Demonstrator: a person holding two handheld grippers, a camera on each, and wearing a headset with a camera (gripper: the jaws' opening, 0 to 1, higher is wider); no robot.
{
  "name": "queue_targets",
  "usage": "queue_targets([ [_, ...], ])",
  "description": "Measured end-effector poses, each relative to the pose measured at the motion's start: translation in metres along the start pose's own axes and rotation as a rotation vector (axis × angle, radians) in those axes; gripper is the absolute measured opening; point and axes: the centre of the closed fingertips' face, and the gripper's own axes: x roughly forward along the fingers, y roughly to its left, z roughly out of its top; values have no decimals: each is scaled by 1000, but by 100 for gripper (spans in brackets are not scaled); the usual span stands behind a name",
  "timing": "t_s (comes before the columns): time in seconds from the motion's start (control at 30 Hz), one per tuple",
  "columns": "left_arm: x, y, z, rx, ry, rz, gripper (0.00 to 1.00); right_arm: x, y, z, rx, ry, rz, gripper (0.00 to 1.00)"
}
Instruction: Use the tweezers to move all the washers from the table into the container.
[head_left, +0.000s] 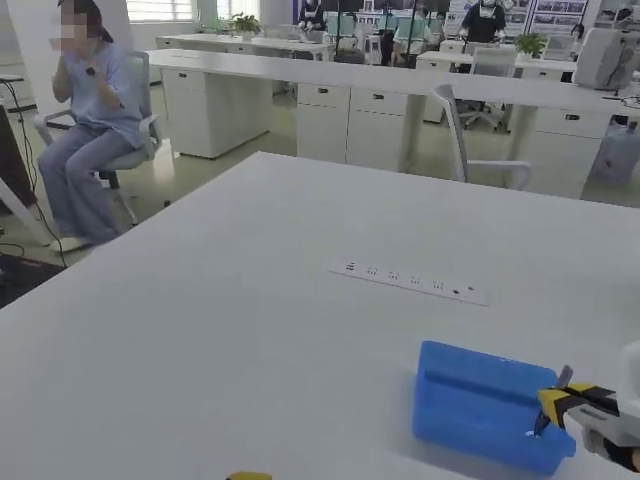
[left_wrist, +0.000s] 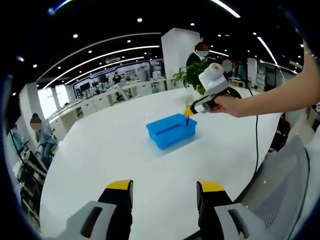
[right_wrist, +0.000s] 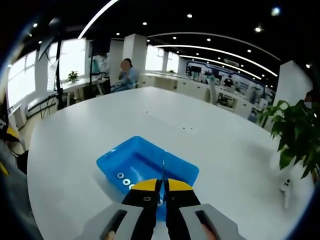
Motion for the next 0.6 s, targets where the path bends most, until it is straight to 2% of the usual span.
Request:
queue_targets([
  [0.23, -1, -3, 9, 29, -10, -14, 46, 4, 2, -10, 14, 32, -1, 2],
  [0.33, -2, -5, 14, 48, -16, -18, 46, 3, 3, -9, 25, 30, -3, 2],
  [0.5, -6, -7, 21, 55, -33, -16, 43, -10, 1, 13, 38, -36, -10, 2],
  [0.6, -9, -10, 21, 61, -39, -12, 41, -28, 5, 31, 62, -95, 1, 2],
])
